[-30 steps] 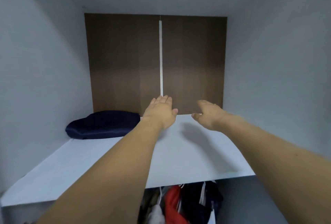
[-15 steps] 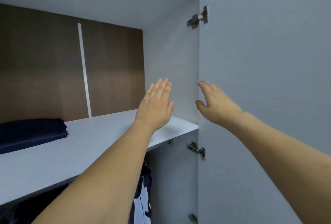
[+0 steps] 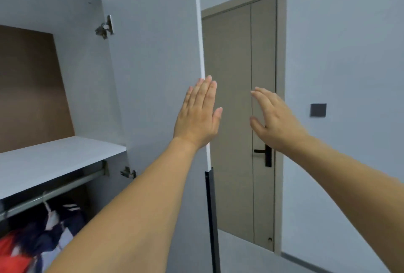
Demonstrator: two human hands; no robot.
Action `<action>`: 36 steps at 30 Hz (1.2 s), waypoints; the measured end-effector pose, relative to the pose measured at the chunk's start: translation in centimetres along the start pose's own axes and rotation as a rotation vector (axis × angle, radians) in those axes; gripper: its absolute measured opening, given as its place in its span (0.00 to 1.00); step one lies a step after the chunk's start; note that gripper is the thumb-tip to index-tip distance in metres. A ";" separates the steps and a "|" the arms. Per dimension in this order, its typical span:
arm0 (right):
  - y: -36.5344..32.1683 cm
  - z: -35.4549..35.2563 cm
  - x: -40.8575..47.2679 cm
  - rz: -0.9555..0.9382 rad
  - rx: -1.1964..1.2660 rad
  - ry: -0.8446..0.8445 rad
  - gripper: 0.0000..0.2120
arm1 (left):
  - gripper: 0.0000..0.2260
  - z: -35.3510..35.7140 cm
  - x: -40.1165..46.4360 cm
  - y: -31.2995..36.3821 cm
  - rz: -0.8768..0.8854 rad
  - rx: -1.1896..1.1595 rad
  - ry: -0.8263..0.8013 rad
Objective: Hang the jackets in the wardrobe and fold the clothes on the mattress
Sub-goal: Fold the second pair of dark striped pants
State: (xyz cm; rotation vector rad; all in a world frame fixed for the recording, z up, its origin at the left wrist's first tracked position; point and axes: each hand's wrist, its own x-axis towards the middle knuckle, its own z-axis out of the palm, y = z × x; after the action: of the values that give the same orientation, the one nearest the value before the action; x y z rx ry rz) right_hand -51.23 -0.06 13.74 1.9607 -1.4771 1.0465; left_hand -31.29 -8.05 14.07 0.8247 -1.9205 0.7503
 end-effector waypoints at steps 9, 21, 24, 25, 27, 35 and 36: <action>18.9 -4.2 -9.1 0.266 -0.091 -0.046 0.27 | 0.29 13.4 4.0 17.6 0.101 -0.175 -0.085; 46.0 -4.2 -17.2 0.610 -0.228 -0.137 0.28 | 0.28 39.9 10.1 36.7 0.270 -0.416 -0.240; 52.4 -6.3 -20.5 0.692 -0.289 -0.152 0.27 | 0.28 44.6 11.8 44.0 0.259 -0.515 -0.282; 54.5 -7.2 -21.9 0.724 -0.305 -0.160 0.27 | 0.28 45.9 12.1 46.6 0.285 -0.542 -0.307; 58.5 -9.1 -24.8 0.793 -0.333 -0.160 0.27 | 0.29 48.4 12.5 51.8 0.385 -0.577 -0.338; 73.7 -15.2 -39.0 1.098 -0.374 -0.147 0.28 | 0.29 58.3 13.6 71.4 0.538 -0.713 -0.427; 75.3 -15.8 -40.8 1.132 -0.372 -0.149 0.28 | 0.29 59.3 13.7 73.8 0.559 -0.733 -0.443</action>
State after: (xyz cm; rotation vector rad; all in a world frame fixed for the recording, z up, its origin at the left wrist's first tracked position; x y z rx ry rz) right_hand -132.47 12.36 -14.94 0.8638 -2.7181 0.8838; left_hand -123.34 -12.86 -11.54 -0.0239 -2.6155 0.1106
